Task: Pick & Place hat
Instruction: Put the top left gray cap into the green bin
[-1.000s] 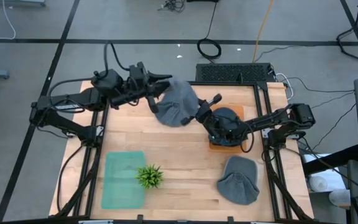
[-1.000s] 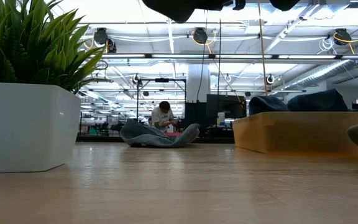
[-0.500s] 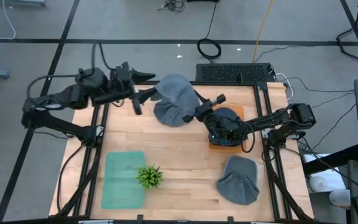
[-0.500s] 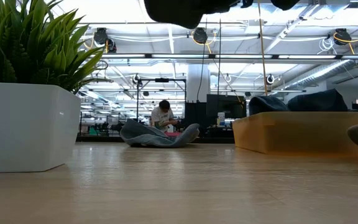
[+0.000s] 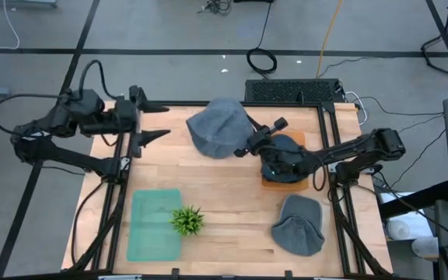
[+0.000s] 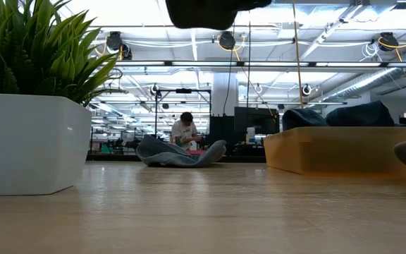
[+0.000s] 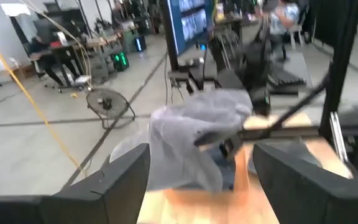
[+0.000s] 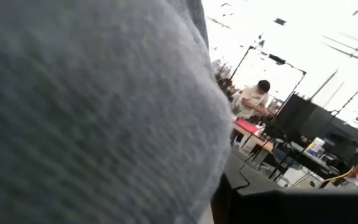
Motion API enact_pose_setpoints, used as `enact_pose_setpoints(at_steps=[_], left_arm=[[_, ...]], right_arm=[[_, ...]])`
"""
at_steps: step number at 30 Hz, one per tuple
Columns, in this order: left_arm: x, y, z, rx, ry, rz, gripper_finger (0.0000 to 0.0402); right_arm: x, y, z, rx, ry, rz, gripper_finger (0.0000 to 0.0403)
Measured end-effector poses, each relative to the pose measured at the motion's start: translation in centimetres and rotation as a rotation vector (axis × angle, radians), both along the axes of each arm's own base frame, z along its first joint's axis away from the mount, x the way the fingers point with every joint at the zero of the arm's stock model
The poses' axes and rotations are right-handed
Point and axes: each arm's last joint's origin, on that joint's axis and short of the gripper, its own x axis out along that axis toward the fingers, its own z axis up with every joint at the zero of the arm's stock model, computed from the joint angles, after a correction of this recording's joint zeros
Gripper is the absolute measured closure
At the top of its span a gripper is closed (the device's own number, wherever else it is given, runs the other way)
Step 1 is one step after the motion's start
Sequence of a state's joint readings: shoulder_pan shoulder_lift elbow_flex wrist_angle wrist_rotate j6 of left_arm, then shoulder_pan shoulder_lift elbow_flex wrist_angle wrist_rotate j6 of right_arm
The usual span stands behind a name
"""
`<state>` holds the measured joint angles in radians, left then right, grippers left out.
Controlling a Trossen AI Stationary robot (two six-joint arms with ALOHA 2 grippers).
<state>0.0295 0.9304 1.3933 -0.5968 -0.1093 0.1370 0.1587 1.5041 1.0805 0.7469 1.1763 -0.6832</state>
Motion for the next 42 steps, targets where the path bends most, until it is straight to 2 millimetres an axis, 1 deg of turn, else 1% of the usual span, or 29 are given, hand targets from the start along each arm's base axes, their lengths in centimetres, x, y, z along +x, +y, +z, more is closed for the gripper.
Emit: enact_pose_setpoints(at_steps=[4, 8, 13, 17, 19, 27, 31, 37, 42], left_arm=[[-0.1, -0.3, -1.0, 0.016, 0.110, 0.001, 0.0108], [0.7, -0.5, -1.9, 0.042, 0.193, 0.048, 0.0108], [2.2, -1.0, -2.7, 0.058, 0.258, 0.036, 0.0108], [3.7, -1.6, -3.4, 0.073, 0.300, 0.037, 0.0108], [4.4, -1.8, -3.9, 0.075, 0.325, 0.052, 0.0108], [7.2, -2.5, -5.1, 0.014, 0.360, 0.049, 0.0108], [8.3, -2.7, -5.7, -0.026, 0.370, 0.025, 0.0108], [10.2, -3.2, -6.1, -0.075, 0.342, -0.063, 0.0108], [11.1, -3.3, -6.6, -0.096, 0.348, -0.057, 0.0108]], right_arm=[[-0.6, 0.1, -0.8, 0.062, 0.065, 0.042, 0.0403], [-1.3, -0.1, -2.0, 0.215, 0.072, 0.172, 0.0403], [-1.4, -0.9, -3.5, 0.422, 0.068, 0.272, 0.0403], [-1.3, -1.5, -4.1, 0.599, 0.058, 0.386, 0.0403], [-1.3, -1.8, -4.4, 0.654, 0.062, 0.417, 0.0403], [-1.3, -2.0, -4.6, 0.741, 0.061, 0.470, 0.0403], [-1.4, -2.1, -4.7, 0.759, 0.064, 0.455, 0.0403], [-1.4, -2.1, -4.8, 0.770, 0.062, 0.450, 0.0403], [-1.5, -2.1, -4.9, 0.782, 0.065, 0.440, 0.0403]])
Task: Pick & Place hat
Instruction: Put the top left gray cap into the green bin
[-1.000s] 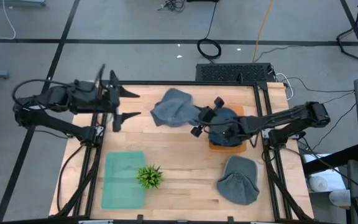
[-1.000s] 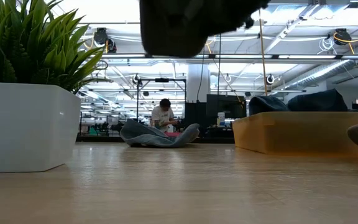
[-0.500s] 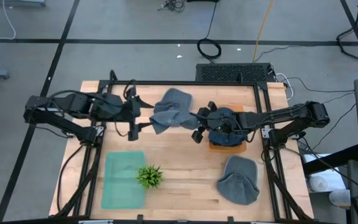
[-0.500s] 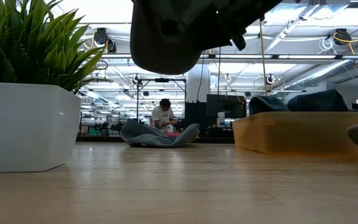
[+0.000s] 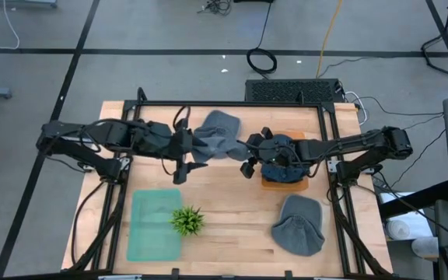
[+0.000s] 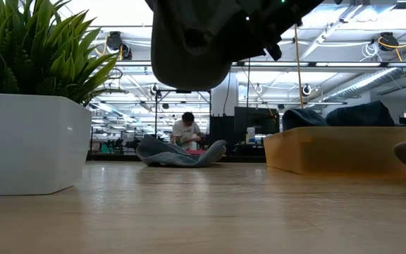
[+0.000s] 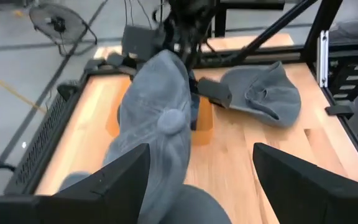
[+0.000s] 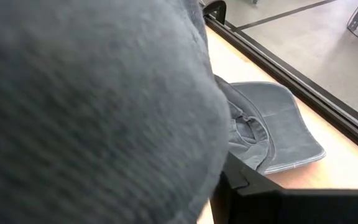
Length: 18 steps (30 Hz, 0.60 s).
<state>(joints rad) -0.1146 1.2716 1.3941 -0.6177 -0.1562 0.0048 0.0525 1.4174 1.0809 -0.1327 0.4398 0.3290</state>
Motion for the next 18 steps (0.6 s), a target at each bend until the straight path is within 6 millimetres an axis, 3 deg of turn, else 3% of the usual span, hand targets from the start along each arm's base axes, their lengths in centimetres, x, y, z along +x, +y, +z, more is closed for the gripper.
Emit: enact_pose_setpoints(at_steps=[8, 14, 18], left_arm=[[1.8, 0.3, -0.9, 0.005, -0.009, 0.136, 0.0108], [3.0, 0.2, -1.2, -0.027, -0.036, 0.126, 0.0110], [3.1, 0.1, -1.5, -0.050, -0.018, 0.117, 0.0148]], right_arm=[[0.0, 0.1, 0.0, 0.016, 0.000, 0.021, 0.0403], [0.0, 0.1, 0.0, 0.015, 0.002, 0.021, 0.0403], [0.0, 0.1, -0.1, 0.013, 0.005, 0.023, 0.0403]])
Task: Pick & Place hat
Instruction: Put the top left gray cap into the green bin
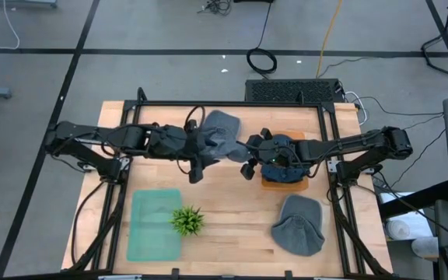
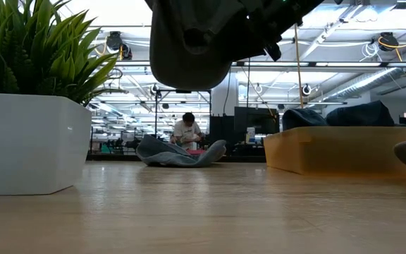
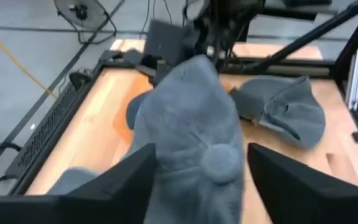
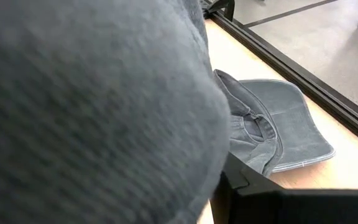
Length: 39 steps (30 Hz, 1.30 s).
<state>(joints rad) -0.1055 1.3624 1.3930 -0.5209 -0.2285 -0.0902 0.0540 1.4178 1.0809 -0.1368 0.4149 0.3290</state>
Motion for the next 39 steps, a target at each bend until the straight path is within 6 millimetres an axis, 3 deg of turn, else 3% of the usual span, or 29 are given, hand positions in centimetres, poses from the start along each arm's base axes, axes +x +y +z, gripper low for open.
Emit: enact_pose_setpoints(at_steps=[5, 11, 26, 33, 39], left_arm=[[-0.2, 0.2, 0.2, 0.001, -0.009, 0.014, 0.0238], [-0.9, 0.2, 0.9, 0.029, -0.019, -0.015, 0.0375], [-1.3, 0.3, 1.1, 0.054, -0.020, -0.012, 0.0380], [-3.7, 0.6, 2.6, 0.115, 0.071, 0.049, 0.0380], [-6.3, 0.4, 4.7, 0.178, 0.080, 0.118, 0.0380]], right_arm=[[0.0, 0.0, 0.0, -0.021, 0.014, 0.012, 0.0403], [0.0, 0.0, 0.0, -0.031, 0.015, 0.017, 0.0403], [0.3, 0.0, 0.5, -0.071, -0.027, 0.047, 0.0371], [-0.3, 0.4, 0.8, -0.118, 0.013, 0.111, 0.0280], [-2.1, 0.3, 3.0, -0.142, -0.031, 0.121, 0.0205]])
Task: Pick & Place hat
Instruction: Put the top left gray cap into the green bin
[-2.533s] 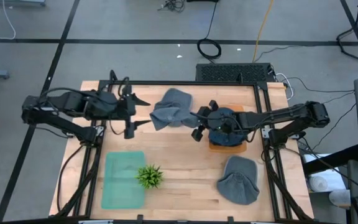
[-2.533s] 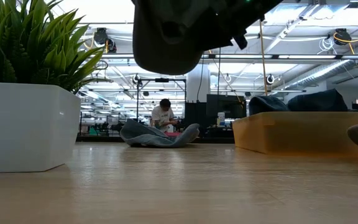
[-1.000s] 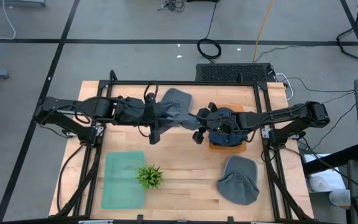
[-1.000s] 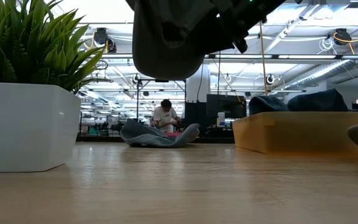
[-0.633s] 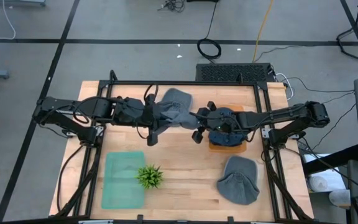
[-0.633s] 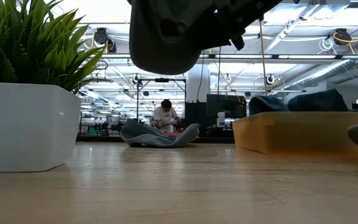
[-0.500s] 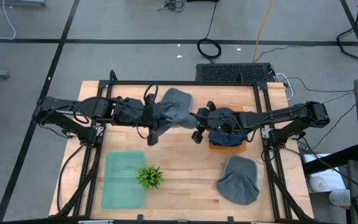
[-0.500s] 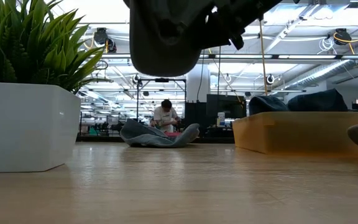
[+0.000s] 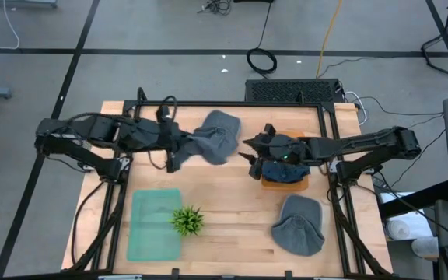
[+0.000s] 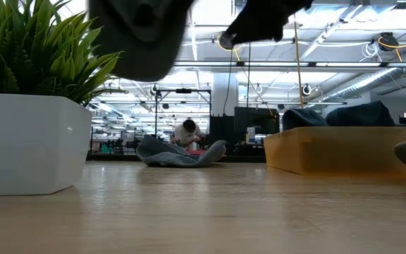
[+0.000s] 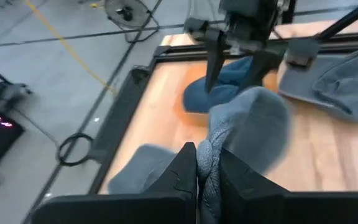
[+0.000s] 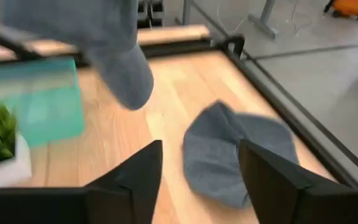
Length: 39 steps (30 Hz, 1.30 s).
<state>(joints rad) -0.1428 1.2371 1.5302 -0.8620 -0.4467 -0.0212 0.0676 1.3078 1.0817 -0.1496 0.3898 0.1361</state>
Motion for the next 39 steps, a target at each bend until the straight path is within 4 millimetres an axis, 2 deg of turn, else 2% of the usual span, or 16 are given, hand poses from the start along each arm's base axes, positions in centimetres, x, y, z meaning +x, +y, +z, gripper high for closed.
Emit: enact_pose_setpoints(at_steps=[7, 13, 17, 30, 34, 39], left_arm=[[-2.8, 0.0, 0.6, 0.047, 0.038, 0.055, 0.0380], [-4.2, -0.7, 0.4, 0.118, 0.076, 0.125, 0.0380], [-4.9, -1.6, 0.3, 0.197, 0.085, 0.171, 0.0380], [-6.7, -6.0, -1.4, 0.187, 0.100, 0.144, 0.0380], [-7.0, -7.2, -1.9, 0.137, 0.093, 0.130, 0.0380], [-8.5, -8.4, -2.3, 0.060, 0.087, 0.129, 0.0380]], right_arm=[[-2.3, -0.2, 3.3, -0.063, -0.131, 0.024, 0.0172], [-2.7, -0.5, 5.4, -0.274, -0.227, 0.066, 0.0165], [-2.6, -0.6, 6.3, -0.338, -0.306, 0.065, 0.0165], [-2.6, -0.6, 6.6, -0.354, -0.330, 0.063, 0.0165], [-2.6, -0.6, 6.6, -0.355, -0.330, 0.063, 0.0165], [-2.6, -0.6, 6.6, -0.362, -0.327, 0.065, 0.0165]])
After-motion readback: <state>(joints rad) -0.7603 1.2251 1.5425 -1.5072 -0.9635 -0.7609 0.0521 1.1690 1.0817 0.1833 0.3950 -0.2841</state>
